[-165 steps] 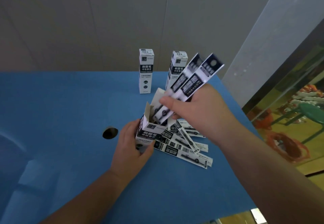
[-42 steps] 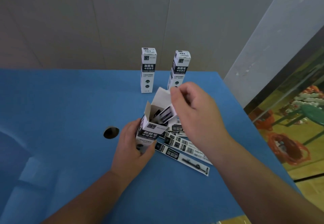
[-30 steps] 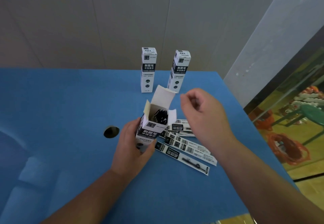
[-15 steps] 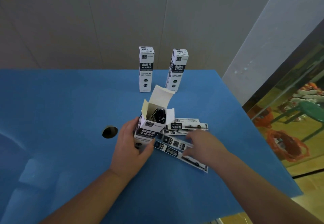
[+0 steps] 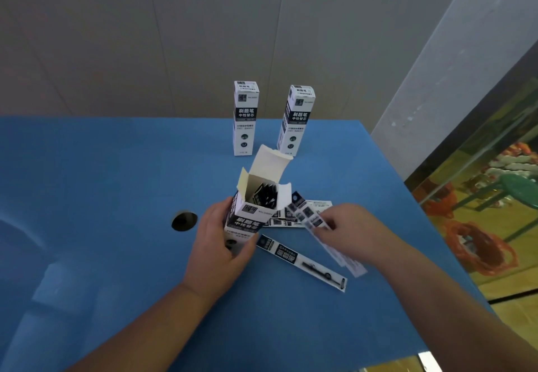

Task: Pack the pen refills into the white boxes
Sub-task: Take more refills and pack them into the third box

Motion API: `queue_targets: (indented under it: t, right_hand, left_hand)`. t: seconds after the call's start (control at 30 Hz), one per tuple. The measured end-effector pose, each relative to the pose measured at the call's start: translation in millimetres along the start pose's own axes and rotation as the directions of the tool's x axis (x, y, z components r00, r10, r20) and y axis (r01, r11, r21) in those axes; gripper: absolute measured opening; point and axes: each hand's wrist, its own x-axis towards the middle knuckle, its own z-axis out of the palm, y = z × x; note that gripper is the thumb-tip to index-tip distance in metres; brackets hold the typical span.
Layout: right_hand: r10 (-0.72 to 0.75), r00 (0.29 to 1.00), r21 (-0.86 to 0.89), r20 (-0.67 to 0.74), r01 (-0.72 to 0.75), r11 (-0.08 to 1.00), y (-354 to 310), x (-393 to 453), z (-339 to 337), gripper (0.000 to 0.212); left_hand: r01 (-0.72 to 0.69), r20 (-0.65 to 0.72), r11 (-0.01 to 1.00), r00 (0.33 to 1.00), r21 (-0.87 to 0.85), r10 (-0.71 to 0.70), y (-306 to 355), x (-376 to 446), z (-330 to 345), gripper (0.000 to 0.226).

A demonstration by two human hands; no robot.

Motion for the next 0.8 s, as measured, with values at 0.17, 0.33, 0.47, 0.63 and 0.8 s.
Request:
queue_targets:
  t: [0.17,0.33,0.47,0.63,0.8]
  right_hand:
    - [0.051,0.994,0.299,-0.093,-0.021,0.954,-6,-12,-34,0.018]
    - [0.054,0.992,0.762,-0.113,0.052,0.646,-22,-31,-56,0.005]
    - [0.064,0.975,0.905,-0.211,0.17,0.39,-35,-45,-74,0.011]
    - [0.133,0.9,0.882,-0.415,0.362,0.302,-58,-51,-81,0.017]
    - [0.151,0.863,0.853,-0.481,0.421,0.31,-80,-47,-72,0.013]
  left_hand:
    - [0.023,0.004,1.0,1.0,-0.004,-0.023,-2,0,1,0.067]
    - [0.03,-0.012,0.999,0.999,-0.017,-0.03,-2,-1,3,0.068]
    - [0.056,0.036,0.996,0.998,-0.063,-0.054,-7,0,2,0.062]
    - [0.011,0.019,1.0,1.0,-0.025,-0.01,-4,-1,1,0.066]
    - [0.006,0.025,1.0,1.0,-0.001,-0.006,-5,-1,1,0.069]
